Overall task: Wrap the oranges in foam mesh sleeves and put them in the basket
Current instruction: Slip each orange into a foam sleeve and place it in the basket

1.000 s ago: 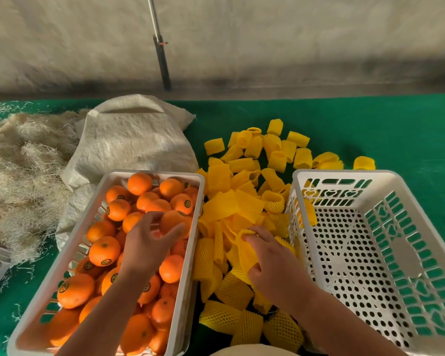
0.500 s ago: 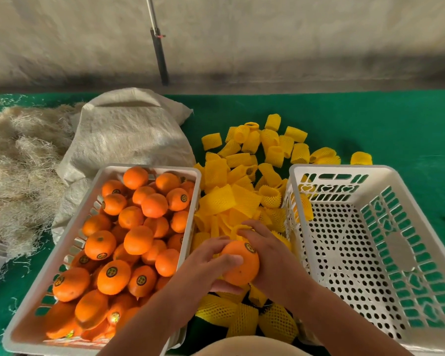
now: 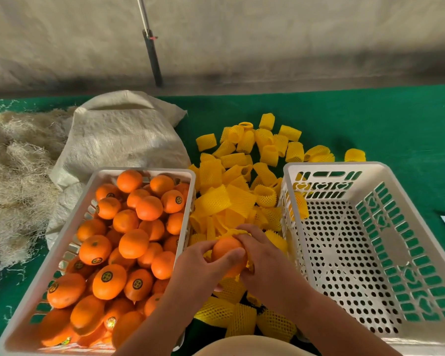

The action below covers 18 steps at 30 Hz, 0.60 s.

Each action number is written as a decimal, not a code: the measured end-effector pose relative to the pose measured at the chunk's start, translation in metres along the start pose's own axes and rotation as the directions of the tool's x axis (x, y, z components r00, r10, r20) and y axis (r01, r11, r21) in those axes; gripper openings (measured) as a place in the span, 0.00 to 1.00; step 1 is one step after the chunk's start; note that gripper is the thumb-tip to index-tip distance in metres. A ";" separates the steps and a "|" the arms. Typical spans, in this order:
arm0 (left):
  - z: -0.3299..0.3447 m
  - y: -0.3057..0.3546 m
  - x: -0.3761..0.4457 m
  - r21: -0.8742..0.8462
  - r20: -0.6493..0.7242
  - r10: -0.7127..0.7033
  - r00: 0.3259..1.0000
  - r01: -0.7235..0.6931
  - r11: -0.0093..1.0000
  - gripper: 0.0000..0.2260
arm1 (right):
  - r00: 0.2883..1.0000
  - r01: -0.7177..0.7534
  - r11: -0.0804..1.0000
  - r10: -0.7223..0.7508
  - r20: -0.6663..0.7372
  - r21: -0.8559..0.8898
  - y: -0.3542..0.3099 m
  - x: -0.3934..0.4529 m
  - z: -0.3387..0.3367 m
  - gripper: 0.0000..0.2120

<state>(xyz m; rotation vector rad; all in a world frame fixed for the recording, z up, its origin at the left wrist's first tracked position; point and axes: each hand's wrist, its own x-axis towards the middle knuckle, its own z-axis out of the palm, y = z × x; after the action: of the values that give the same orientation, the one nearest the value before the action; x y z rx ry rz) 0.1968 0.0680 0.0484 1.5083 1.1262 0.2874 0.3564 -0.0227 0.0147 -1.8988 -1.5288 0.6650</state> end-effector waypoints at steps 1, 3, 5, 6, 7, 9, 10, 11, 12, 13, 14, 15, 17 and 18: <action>0.000 -0.002 0.001 0.023 0.041 0.006 0.999 -0.007 1.000 0.35 | 1.000 -0.007 1.000 0.007 -0.002 -0.006 0.001 -0.001 0.000 0.29; -0.004 -0.004 0.003 0.028 0.124 -0.017 0.992 0.013 1.000 0.34 | 1.000 -0.017 1.000 0.017 -0.001 -0.021 0.002 -0.002 -0.002 0.30; -0.008 -0.004 0.004 0.013 0.147 -0.011 0.989 0.009 1.000 0.27 | 1.000 -0.009 0.999 0.009 0.003 -0.032 0.001 -0.003 -0.003 0.30; -0.008 -0.004 0.004 0.035 0.127 0.017 0.992 -0.021 0.999 0.24 | 1.000 -0.002 0.999 0.002 0.003 -0.035 0.000 -0.004 -0.004 0.30; -0.008 -0.004 0.003 0.092 0.086 0.063 0.994 -0.071 0.993 0.22 | 1.000 0.002 0.999 -0.002 -0.002 -0.037 -0.002 -0.005 -0.004 0.30; -0.005 -0.005 0.001 0.278 -0.027 0.189 0.982 -0.174 0.945 0.18 | 1.000 0.005 0.999 -0.006 -0.022 -0.038 -0.006 -0.006 -0.003 0.30; -0.002 -0.006 0.000 0.365 -0.080 0.248 0.965 -0.203 0.908 0.18 | 0.999 0.006 0.999 -0.008 -0.034 -0.041 -0.009 -0.006 -0.002 0.30; 0.002 -0.006 -0.001 0.434 -0.123 0.294 0.948 -0.215 0.875 0.20 | 0.999 0.010 0.999 -0.012 -0.044 -0.046 -0.012 -0.007 -0.001 0.30; 0.005 -0.008 -0.002 0.477 -0.159 0.324 0.933 -0.215 0.852 0.24 | 0.999 0.016 0.999 -0.019 -0.051 -0.049 -0.015 -0.008 0.001 0.30; 0.007 -0.009 -0.002 0.492 -0.188 0.336 0.923 -0.208 0.845 0.27 | 0.998 0.024 0.999 -0.027 -0.054 -0.049 -0.019 -0.008 0.002 0.29; 0.009 -0.010 -0.001 0.488 -0.213 0.334 0.918 -0.195 0.850 0.30 | 0.998 0.032 0.998 -0.035 -0.055 -0.046 -0.023 -0.009 0.003 0.29; 0.010 -0.011 0.000 0.475 -0.233 0.324 0.917 -0.184 0.861 0.32 | 0.998 0.039 0.998 -0.041 -0.054 -0.044 -0.026 -0.010 0.003 0.29; 0.011 -0.011 0.000 0.448 -0.250 0.320 0.914 -0.184 0.875 0.34 | 0.997 0.053 0.997 -0.055 -0.055 -0.048 -0.030 -0.011 0.001 0.29; 0.012 -0.010 0.000 0.437 -0.251 0.327 0.911 -0.195 0.878 0.35 | 0.996 0.061 0.997 -0.064 -0.056 -0.056 -0.032 -0.012 0.000 0.29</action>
<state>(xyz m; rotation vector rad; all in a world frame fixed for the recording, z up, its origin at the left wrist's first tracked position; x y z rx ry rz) 0.2004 0.0587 0.0358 2.0483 1.2855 0.5268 0.3324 -0.0291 0.0379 -1.8848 -1.5772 0.5418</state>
